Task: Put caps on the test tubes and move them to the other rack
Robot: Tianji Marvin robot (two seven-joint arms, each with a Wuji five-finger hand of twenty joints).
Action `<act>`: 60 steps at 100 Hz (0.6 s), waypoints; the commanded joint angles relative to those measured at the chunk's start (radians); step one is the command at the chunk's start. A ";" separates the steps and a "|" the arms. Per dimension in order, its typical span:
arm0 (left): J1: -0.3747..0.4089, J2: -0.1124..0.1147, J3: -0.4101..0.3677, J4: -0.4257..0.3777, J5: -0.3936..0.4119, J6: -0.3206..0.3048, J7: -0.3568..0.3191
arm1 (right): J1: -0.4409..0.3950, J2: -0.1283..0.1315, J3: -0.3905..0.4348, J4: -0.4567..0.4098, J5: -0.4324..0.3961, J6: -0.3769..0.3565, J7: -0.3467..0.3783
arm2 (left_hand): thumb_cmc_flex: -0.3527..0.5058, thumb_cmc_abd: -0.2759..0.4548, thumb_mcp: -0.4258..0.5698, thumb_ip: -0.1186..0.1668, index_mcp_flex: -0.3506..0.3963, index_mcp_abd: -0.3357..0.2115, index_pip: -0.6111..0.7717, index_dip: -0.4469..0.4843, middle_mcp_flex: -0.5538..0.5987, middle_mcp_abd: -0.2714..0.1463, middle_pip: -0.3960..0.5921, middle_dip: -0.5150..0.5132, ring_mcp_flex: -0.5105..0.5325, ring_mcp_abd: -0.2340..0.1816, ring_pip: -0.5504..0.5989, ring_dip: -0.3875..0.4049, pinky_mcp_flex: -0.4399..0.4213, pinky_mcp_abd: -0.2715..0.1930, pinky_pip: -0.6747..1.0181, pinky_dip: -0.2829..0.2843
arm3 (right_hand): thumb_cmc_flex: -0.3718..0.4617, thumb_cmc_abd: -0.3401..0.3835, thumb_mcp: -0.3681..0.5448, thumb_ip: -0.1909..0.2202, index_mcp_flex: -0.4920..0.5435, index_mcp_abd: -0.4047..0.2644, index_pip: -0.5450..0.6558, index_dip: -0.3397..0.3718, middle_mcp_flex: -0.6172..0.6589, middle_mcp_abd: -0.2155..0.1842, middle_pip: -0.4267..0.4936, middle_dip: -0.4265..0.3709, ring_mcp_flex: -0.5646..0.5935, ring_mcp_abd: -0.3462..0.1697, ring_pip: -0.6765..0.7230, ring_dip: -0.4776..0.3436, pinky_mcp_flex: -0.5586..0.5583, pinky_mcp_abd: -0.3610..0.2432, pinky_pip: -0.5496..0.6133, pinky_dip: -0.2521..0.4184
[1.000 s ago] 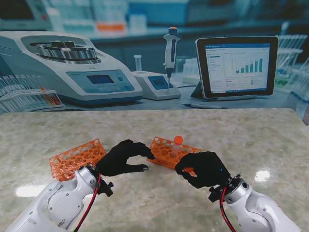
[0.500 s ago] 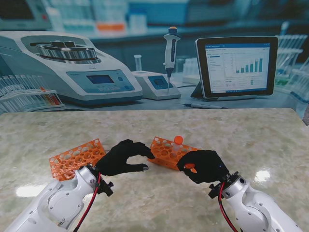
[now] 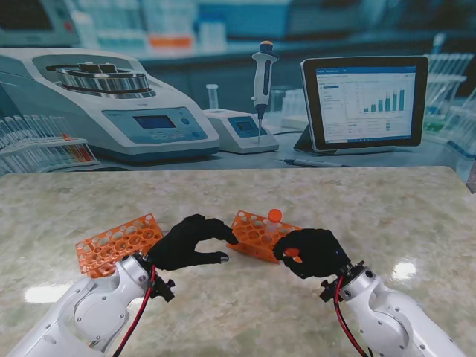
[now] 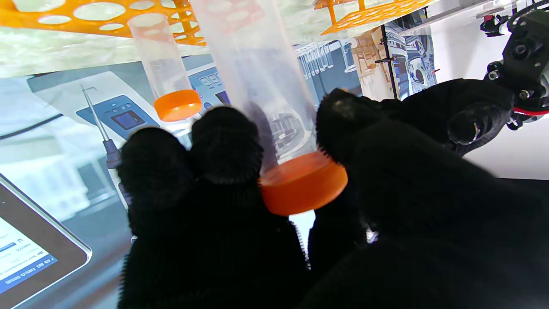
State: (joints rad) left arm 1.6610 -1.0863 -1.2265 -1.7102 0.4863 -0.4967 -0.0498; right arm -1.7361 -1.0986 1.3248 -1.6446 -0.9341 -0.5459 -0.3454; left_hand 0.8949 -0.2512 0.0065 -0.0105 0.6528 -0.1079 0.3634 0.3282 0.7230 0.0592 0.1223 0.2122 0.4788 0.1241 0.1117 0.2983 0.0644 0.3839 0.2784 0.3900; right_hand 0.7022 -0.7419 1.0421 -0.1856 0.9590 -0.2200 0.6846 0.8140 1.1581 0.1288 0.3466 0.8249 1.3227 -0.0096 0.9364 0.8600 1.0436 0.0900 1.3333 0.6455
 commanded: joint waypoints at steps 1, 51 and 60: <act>0.001 0.001 0.002 0.000 -0.001 0.004 -0.005 | 0.005 0.000 -0.003 0.005 0.002 0.007 0.007 | -0.007 0.034 -0.011 -0.004 0.009 0.004 -0.024 -0.011 -0.021 -0.002 -0.017 -0.019 -0.033 -0.025 -0.015 -0.016 -0.018 -0.007 -0.047 -0.027 | 0.148 0.145 0.190 0.105 0.041 -0.031 0.047 0.041 0.127 -0.183 0.212 0.053 -0.012 -0.080 -0.011 0.012 0.003 -0.025 -0.007 0.023; -0.002 0.002 0.004 0.003 -0.004 0.004 -0.007 | 0.055 0.000 -0.017 0.022 0.030 0.048 0.044 | -0.006 0.037 -0.010 -0.004 0.008 0.007 -0.024 -0.011 -0.022 -0.003 -0.017 -0.019 -0.032 -0.024 -0.015 -0.014 -0.017 -0.005 -0.047 -0.025 | 0.152 0.150 0.182 0.100 0.033 -0.030 0.043 0.040 0.118 -0.179 0.213 0.052 -0.012 -0.076 -0.019 0.011 0.000 -0.022 -0.014 0.026; -0.002 0.002 0.003 0.004 -0.002 0.003 -0.006 | 0.060 0.002 -0.019 0.024 0.030 0.055 0.055 | -0.007 0.038 -0.011 -0.004 0.008 0.005 -0.024 -0.011 -0.022 -0.003 -0.017 -0.019 -0.032 -0.023 -0.015 -0.014 -0.017 -0.006 -0.047 -0.024 | 0.153 0.153 0.180 0.099 0.032 -0.031 0.043 0.040 0.117 -0.181 0.212 0.052 -0.013 -0.077 -0.022 0.010 0.000 -0.024 -0.016 0.026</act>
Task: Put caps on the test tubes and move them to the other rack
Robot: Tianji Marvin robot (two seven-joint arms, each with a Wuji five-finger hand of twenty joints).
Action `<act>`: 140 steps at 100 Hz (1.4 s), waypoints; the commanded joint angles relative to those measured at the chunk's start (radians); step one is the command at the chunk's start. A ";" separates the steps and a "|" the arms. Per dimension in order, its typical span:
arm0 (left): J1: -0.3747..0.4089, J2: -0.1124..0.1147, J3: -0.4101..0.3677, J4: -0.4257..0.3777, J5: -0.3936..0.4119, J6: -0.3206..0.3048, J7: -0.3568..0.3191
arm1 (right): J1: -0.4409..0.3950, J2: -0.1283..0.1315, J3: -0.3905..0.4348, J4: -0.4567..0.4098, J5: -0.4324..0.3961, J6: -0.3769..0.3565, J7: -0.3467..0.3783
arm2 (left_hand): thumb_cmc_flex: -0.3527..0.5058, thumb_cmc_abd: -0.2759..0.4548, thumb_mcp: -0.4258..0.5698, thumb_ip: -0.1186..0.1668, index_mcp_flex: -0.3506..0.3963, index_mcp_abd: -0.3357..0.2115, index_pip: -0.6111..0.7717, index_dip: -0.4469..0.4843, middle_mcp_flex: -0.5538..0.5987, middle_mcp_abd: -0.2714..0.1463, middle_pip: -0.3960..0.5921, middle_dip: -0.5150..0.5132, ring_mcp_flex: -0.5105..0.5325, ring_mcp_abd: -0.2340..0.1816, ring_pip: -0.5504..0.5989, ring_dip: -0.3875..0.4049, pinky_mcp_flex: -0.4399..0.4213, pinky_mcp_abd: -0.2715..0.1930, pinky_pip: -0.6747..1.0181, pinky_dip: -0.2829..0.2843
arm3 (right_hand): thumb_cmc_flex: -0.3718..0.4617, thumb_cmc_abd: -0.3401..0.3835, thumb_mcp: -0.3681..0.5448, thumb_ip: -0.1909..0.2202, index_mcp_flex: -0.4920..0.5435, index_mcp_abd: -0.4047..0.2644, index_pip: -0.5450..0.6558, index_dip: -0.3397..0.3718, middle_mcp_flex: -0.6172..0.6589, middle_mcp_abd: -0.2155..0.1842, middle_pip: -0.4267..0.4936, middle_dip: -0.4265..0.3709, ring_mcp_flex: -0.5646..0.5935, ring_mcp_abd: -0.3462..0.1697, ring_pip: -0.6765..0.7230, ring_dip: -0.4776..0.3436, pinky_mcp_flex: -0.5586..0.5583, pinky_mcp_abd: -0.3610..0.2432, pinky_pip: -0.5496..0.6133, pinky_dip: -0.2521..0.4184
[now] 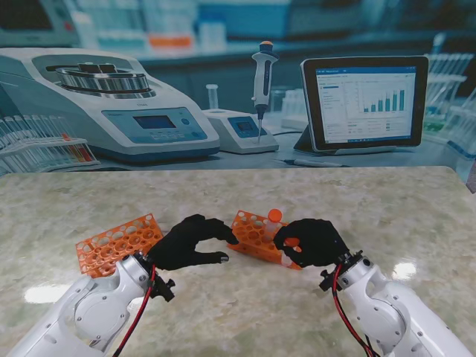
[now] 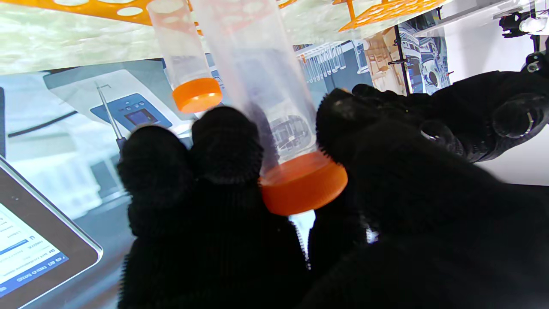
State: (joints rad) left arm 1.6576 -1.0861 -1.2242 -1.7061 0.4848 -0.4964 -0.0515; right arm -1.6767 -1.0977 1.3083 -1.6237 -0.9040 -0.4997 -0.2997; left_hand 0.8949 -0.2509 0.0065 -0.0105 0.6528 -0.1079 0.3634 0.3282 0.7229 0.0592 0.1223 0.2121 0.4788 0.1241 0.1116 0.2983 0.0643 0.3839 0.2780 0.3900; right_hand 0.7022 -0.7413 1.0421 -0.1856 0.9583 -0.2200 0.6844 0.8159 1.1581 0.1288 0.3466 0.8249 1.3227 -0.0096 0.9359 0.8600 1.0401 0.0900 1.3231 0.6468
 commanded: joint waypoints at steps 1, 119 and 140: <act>0.001 0.001 0.001 0.000 -0.001 0.003 -0.005 | 0.002 0.001 -0.003 0.004 0.000 0.010 0.010 | -0.007 0.037 -0.011 -0.004 0.010 0.006 -0.024 -0.010 -0.021 -0.002 -0.017 -0.019 -0.032 -0.023 -0.015 -0.014 -0.016 -0.006 -0.047 -0.024 | 0.153 0.152 0.180 0.099 0.033 -0.031 0.043 0.038 0.116 -0.181 0.212 0.051 -0.013 -0.076 -0.022 0.010 0.003 -0.024 -0.006 0.025; -0.003 0.002 0.004 0.004 -0.003 0.004 -0.007 | 0.138 0.004 -0.055 0.144 0.034 0.071 0.050 | -0.006 0.042 -0.011 -0.004 0.010 0.008 -0.024 -0.010 -0.021 -0.002 -0.017 -0.019 -0.032 -0.024 -0.015 -0.013 -0.017 -0.007 -0.050 -0.022 | 0.161 0.156 0.174 0.091 0.029 -0.031 0.045 0.038 0.108 -0.180 0.219 0.053 -0.012 -0.066 -0.033 0.011 -0.005 -0.012 -0.019 0.031; -0.004 0.002 0.004 0.006 -0.003 0.004 -0.007 | 0.156 0.003 -0.066 0.174 0.028 0.076 0.031 | -0.007 0.041 -0.012 -0.004 0.011 0.009 -0.023 -0.010 -0.022 -0.004 -0.018 -0.019 -0.032 -0.025 -0.015 -0.013 -0.018 -0.007 -0.051 -0.022 | 0.163 0.157 0.173 0.090 0.028 -0.030 0.046 0.038 0.106 -0.182 0.219 0.053 -0.013 -0.064 -0.037 0.010 -0.005 -0.012 -0.019 0.032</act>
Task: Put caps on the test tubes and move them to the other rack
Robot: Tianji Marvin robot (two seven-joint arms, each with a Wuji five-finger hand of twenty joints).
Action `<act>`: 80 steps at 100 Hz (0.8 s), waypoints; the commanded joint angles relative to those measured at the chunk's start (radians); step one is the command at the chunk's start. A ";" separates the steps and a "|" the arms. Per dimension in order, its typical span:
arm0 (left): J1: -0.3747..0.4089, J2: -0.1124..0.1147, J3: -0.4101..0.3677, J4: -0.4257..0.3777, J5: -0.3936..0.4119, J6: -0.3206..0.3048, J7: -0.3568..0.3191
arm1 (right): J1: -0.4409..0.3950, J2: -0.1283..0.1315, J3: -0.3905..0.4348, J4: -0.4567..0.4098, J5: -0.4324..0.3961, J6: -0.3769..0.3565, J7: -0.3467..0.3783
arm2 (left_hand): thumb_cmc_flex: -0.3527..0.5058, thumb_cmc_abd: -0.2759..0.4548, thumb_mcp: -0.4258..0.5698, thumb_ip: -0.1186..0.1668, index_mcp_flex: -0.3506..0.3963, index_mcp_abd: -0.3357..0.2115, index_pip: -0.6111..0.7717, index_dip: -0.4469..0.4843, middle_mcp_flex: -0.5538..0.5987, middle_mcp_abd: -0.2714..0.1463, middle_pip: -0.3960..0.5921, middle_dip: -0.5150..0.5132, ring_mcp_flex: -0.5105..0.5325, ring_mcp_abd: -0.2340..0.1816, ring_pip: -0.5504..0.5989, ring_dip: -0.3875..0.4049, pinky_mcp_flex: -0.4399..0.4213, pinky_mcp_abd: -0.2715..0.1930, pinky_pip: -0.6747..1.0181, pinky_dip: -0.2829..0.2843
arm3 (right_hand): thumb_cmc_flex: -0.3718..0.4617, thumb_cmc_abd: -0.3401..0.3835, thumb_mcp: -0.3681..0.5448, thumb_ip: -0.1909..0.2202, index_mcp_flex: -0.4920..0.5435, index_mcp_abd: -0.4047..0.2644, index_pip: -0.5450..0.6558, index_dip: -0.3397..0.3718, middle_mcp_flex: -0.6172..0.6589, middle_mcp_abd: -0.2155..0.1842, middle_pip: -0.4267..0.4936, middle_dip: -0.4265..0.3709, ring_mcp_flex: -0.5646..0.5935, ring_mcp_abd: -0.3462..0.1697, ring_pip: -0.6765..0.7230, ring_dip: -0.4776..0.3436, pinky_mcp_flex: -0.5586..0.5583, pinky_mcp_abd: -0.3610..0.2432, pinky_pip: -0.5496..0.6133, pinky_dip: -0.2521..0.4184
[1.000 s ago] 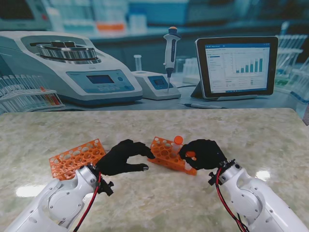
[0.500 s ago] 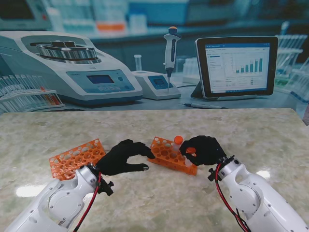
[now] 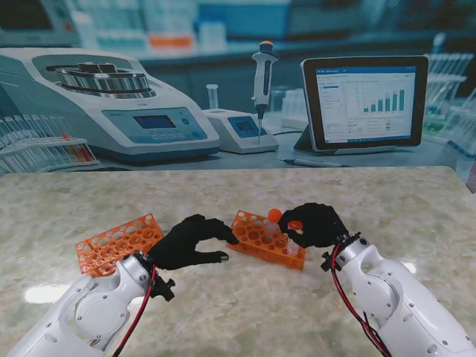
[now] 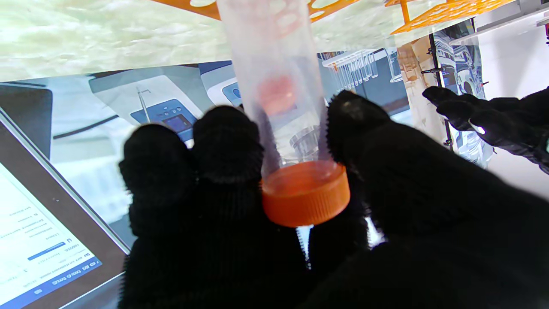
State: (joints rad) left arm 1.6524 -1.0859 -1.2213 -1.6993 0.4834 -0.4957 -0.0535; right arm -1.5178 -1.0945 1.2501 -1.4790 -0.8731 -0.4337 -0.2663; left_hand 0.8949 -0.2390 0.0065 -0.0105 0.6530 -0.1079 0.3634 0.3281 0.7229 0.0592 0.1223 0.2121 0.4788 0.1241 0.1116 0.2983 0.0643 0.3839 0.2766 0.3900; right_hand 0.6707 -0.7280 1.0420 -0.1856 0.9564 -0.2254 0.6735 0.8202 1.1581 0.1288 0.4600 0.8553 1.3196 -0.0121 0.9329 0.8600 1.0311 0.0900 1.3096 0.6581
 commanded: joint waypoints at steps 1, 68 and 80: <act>0.001 0.001 0.002 -0.001 -0.002 0.004 -0.005 | -0.002 0.000 -0.008 0.031 -0.002 0.010 -0.003 | -0.007 0.029 -0.012 -0.004 0.010 0.009 -0.023 -0.010 -0.022 -0.004 -0.018 -0.019 -0.032 -0.025 -0.015 -0.013 -0.018 -0.007 -0.050 -0.022 | 0.194 0.144 0.172 0.090 0.030 -0.025 0.057 0.034 0.105 -0.180 0.105 0.022 -0.010 -0.061 -0.034 0.010 0.004 -0.012 -0.006 0.021; 0.002 0.001 0.000 -0.001 -0.003 0.004 -0.005 | 0.007 -0.023 -0.038 0.077 0.038 0.037 -0.098 | -0.004 0.029 -0.011 -0.004 0.013 0.009 -0.025 -0.010 -0.021 -0.002 -0.017 -0.019 -0.031 -0.023 -0.015 -0.013 -0.017 -0.008 -0.050 -0.022 | 0.196 0.144 0.172 0.089 0.028 -0.023 0.060 0.033 0.103 -0.180 0.108 0.023 -0.010 -0.062 -0.031 0.011 0.002 -0.007 -0.007 0.024; 0.001 0.001 0.000 -0.001 -0.004 0.003 -0.006 | 0.002 -0.026 -0.036 0.082 0.037 0.039 -0.117 | -0.003 0.029 -0.011 -0.004 0.012 0.009 -0.025 -0.010 -0.020 -0.003 -0.017 -0.018 -0.031 -0.022 -0.015 -0.013 -0.017 -0.008 -0.050 -0.022 | 0.196 0.144 0.172 0.089 0.029 -0.024 0.061 0.033 0.104 -0.178 0.109 0.023 -0.010 -0.061 -0.030 0.012 0.002 -0.007 -0.007 0.024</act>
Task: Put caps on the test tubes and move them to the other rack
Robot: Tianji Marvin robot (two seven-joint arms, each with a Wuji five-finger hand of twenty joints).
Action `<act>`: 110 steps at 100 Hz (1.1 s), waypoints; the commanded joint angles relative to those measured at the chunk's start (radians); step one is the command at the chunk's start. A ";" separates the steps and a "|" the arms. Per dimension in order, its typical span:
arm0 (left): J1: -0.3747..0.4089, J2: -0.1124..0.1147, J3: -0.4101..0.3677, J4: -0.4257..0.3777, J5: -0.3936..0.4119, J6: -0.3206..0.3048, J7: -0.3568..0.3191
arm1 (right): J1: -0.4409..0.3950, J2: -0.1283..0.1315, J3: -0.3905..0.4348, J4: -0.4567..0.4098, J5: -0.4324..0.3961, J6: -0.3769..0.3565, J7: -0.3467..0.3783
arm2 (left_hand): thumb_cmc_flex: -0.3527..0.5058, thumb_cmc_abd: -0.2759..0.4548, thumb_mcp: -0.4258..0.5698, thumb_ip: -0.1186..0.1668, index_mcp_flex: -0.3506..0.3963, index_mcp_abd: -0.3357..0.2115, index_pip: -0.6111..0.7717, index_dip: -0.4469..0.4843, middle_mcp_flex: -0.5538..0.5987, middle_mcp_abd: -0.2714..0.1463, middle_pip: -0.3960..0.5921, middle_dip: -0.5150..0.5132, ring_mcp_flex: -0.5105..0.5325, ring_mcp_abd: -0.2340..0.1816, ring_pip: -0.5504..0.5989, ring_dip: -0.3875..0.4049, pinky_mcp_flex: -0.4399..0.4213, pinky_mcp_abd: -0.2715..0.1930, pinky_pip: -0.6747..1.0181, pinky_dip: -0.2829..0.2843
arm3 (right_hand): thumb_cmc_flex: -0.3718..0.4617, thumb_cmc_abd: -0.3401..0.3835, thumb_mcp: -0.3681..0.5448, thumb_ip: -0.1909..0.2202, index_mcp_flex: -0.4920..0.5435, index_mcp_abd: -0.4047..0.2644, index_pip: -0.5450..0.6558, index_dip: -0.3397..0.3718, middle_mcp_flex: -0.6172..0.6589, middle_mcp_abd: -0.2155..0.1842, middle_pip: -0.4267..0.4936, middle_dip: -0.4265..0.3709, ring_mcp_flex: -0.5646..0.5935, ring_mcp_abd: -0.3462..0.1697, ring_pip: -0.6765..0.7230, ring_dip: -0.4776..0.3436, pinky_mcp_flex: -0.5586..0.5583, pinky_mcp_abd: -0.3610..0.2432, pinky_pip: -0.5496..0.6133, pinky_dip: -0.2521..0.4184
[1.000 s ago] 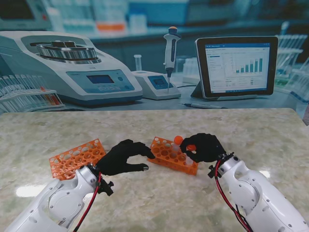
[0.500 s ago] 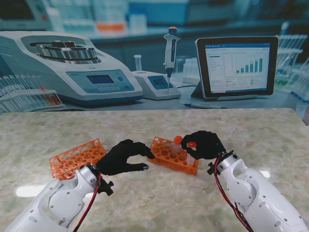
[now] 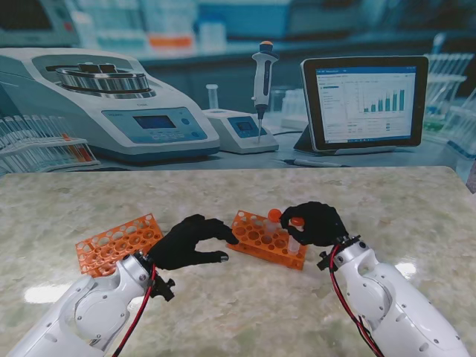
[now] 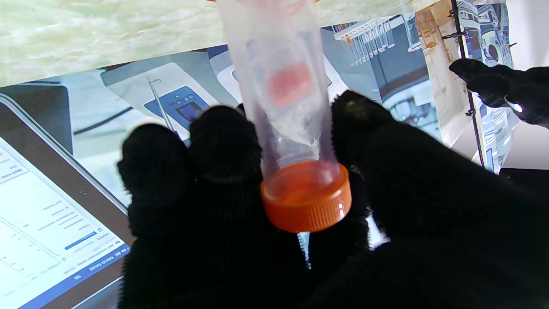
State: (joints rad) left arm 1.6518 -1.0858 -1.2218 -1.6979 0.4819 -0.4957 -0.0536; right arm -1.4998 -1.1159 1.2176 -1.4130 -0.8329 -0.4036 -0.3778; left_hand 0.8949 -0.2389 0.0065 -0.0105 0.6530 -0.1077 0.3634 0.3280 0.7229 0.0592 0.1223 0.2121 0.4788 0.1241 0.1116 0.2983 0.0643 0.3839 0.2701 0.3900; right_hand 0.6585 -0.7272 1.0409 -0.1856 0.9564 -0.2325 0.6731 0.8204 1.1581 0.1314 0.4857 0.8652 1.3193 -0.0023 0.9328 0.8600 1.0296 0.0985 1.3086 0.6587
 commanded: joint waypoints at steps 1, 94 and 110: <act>0.002 0.001 0.001 -0.002 -0.002 0.003 -0.005 | -0.015 -0.005 -0.004 0.018 -0.003 0.010 -0.008 | -0.004 0.030 -0.011 -0.004 0.011 0.009 -0.025 -0.010 -0.021 -0.002 -0.017 -0.018 -0.030 -0.023 -0.014 -0.013 -0.017 -0.008 -0.044 -0.022 | 0.209 0.143 0.173 0.089 0.029 -0.016 0.061 0.033 0.103 -0.181 0.083 0.013 -0.009 -0.071 -0.030 0.012 0.004 -0.016 -0.006 0.023; 0.001 0.002 0.001 -0.001 -0.004 0.004 -0.007 | 0.026 -0.014 -0.034 0.075 0.016 0.028 -0.045 | -0.002 0.035 -0.011 -0.004 0.012 0.011 -0.024 -0.007 -0.017 -0.003 -0.016 -0.017 -0.029 -0.021 -0.014 -0.012 -0.017 -0.009 -0.044 -0.020 | 0.210 0.156 0.146 0.078 0.006 -0.002 0.046 0.022 0.079 -0.169 0.063 -0.005 -0.014 -0.042 -0.078 -0.012 -0.043 0.021 -0.026 0.029; -0.001 0.002 0.002 0.000 -0.004 0.006 -0.010 | 0.021 -0.007 -0.035 0.072 -0.012 0.040 -0.043 | -0.001 0.035 -0.011 -0.004 0.011 0.008 -0.024 -0.005 -0.020 -0.001 -0.016 -0.016 -0.031 -0.022 -0.014 -0.012 -0.018 -0.010 -0.045 -0.020 | 0.176 0.101 -0.021 0.042 -0.114 -0.033 0.098 -0.142 0.026 -0.172 -0.025 -0.048 -0.079 -0.002 -0.248 -0.022 -0.192 0.067 -0.083 0.062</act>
State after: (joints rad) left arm 1.6506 -1.0855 -1.2213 -1.6970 0.4789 -0.4943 -0.0581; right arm -1.4686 -1.1263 1.1853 -1.3414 -0.8337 -0.3723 -0.4200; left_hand 0.8949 -0.2301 0.0065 -0.0105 0.6531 -0.1077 0.3634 0.3280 0.7229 0.0592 0.1223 0.2121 0.4788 0.1241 0.1115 0.2983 0.0643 0.3839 0.2696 0.3900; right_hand 0.6810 -0.7023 0.9635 -0.1856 0.9153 -0.2350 0.7039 0.7442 1.1687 0.1337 0.4705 0.8300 1.2744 0.0202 0.7499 0.8420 0.8903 0.1396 1.2484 0.6958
